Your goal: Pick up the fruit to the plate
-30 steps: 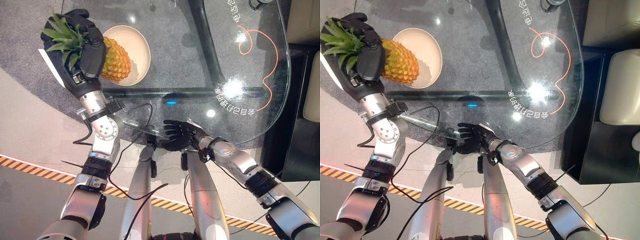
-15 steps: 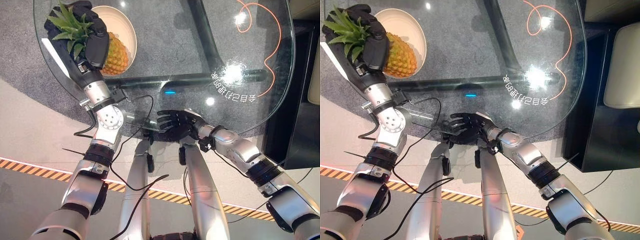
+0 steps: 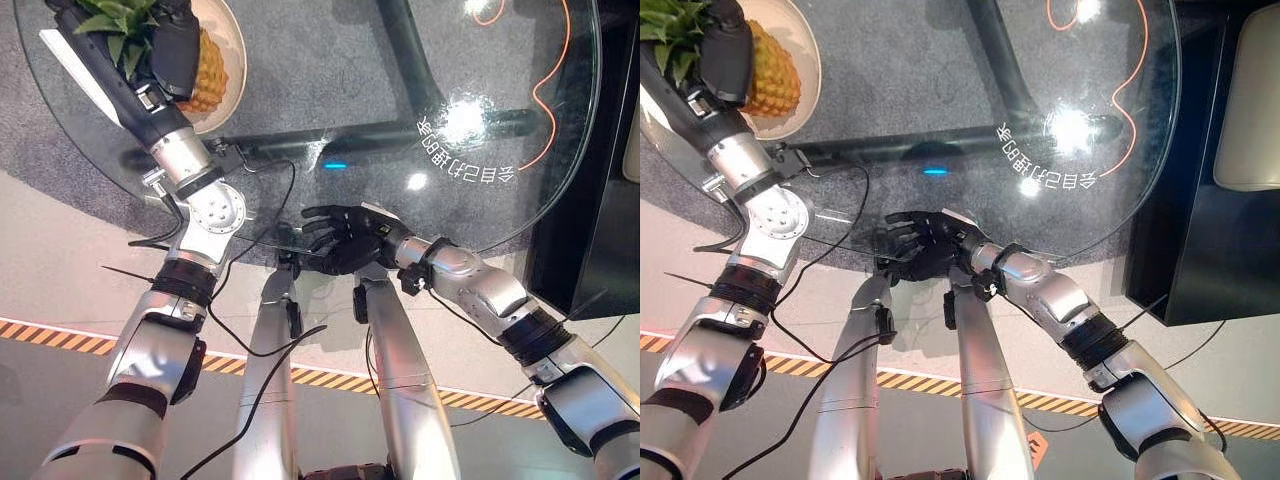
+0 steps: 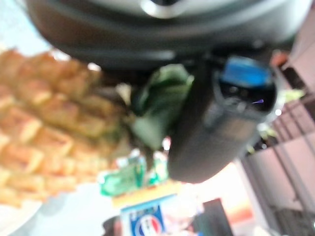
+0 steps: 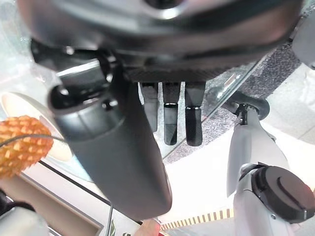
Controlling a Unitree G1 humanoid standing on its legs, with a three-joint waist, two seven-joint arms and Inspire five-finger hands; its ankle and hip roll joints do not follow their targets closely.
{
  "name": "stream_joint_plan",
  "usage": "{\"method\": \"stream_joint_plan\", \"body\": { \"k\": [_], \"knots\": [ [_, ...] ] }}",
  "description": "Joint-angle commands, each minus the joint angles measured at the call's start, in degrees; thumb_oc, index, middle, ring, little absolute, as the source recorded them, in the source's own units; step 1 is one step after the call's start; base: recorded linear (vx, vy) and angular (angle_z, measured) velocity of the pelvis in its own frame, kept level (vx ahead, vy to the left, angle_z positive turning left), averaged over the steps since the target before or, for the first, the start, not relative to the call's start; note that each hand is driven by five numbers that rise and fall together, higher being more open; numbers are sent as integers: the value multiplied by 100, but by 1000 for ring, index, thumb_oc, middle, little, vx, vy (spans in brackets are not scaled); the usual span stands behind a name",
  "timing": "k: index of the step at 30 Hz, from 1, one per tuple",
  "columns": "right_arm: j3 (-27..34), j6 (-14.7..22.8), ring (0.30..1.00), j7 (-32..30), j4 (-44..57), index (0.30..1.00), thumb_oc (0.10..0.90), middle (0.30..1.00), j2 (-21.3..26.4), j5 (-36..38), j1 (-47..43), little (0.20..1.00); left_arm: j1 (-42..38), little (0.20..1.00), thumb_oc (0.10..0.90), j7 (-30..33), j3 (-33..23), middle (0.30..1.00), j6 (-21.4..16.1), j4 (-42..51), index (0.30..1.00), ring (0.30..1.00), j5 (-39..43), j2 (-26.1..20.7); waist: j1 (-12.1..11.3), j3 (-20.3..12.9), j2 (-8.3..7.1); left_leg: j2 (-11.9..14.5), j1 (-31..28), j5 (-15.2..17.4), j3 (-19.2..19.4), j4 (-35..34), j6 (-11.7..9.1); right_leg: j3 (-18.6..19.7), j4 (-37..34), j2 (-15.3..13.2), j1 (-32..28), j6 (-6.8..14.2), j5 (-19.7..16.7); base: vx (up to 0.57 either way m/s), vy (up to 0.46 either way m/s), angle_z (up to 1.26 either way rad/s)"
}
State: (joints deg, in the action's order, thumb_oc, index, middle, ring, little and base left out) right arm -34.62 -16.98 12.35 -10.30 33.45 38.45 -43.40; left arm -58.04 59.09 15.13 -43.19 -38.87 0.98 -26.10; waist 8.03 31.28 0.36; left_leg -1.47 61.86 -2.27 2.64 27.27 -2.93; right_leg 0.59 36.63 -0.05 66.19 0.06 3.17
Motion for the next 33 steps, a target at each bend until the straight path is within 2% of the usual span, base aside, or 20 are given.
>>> {"method": "stream_joint_plan", "body": {
  "k": [1, 7, 13, 18, 22, 28, 29, 30, 31, 33],
  "knots": [
    [-450, -65, 900, -210, -349, 900, 800, 900, -369, 139, 184, 900, -600, 200, 100, 450, -168, 300, -667, 286, 300, 300, -568, -457, -103, -148, -31, -376, 333, 576, -7, 792, -75, 196, -366, 89, 148, 324, -361, 0, 0, 0],
    [-437, -22, 900, -143, -434, 900, 800, 900, -377, 129, 95, 900, -741, 200, 100, 608, -122, 300, -460, 246, 300, 300, -771, -549, -114, -148, -25, -394, 396, 594, -24, 803, -92, 214, -375, 110, 193, 327, -364, 0, 0, 0],
    [-444, -18, 900, -145, -374, 900, 800, 900, -351, 118, 127, 900, -737, 200, 100, 639, -110, 300, -476, 87, 300, 300, -582, -615, -111, -148, -57, -389, 402, 573, -42, 735, -117, 223, -494, 90, 180, 335, -394, 0, 0, 0],
    [-459, 55, 900, -165, -322, 900, 800, 900, -349, 98, 170, 900, -721, 200, 100, 749, -7, 300, -171, -59, 300, 300, -788, -572, -98, -148, -80, -403, 387, 555, -52, 699, -118, 216, -524, 104, 166, 342, -407, 0, 0, 0],
    [-476, 129, 900, -162, -379, 900, 800, 900, -357, 127, 128, 900, -753, 200, 100, 540, 72, 300, -38, -306, 300, 300, -438, -582, -98, -148, -126, -382, 322, 525, -45, 633, -129, 193, -605, 96, 88, 346, -426, -19, -16, 0],
    [-522, 260, 900, -188, -487, 900, 800, 900, -345, 184, 85, 900, -679, 200, 100, 315, 76, 300, -98, -465, 300, 300, -17, -554, -120, -148, -149, -374, 220, 481, -62, 541, -162, 153, -687, 71, -20, 353, -438, -12, -9, 0],
    [-523, 248, 900, -195, -488, 900, 800, 900, -350, 187, 73, 900, -668, 409, 309, 267, 74, 479, -81, -462, 479, 479, 65, -538, -125, -148, -147, -375, 206, 477, -66, 529, -167, 152, -701, 67, -35, 354, -441, 0, 0, 0],
    [-511, 260, 900, -157, -515, 900, 800, 900, -340, 182, 77, 900, -653, 529, 429, 138, 71, 582, -67, -465, 582, 582, 157, -527, -127, -148, -150, -373, 171, 471, -70, 505, -168, 148, -727, 61, -69, 352, -441, 0, 0, 0],
    [-511, 264, 900, -156, -521, 900, 800, 900, -340, 179, 86, 900, -632, 900, 800, -25, 71, 900, -83, -467, 900, 900, 271, -519, -131, -148, -151, -373, 156, 465, -72, 500, -170, 145, -733, 58, -84, 349, -443, 0, 0, 0],
    [-491, 271, 900, -212, -508, 900, 800, 900, -350, 149, 110, 900, -581, 900, 800, -266, 75, 900, -112, -457, 900, 900, 299, -514, -138, -148, -152, -371, 97, 461, -73, 476, -171, 134, -747, 57, -143, 344, -431, 0, 0, 0]
  ]
}}
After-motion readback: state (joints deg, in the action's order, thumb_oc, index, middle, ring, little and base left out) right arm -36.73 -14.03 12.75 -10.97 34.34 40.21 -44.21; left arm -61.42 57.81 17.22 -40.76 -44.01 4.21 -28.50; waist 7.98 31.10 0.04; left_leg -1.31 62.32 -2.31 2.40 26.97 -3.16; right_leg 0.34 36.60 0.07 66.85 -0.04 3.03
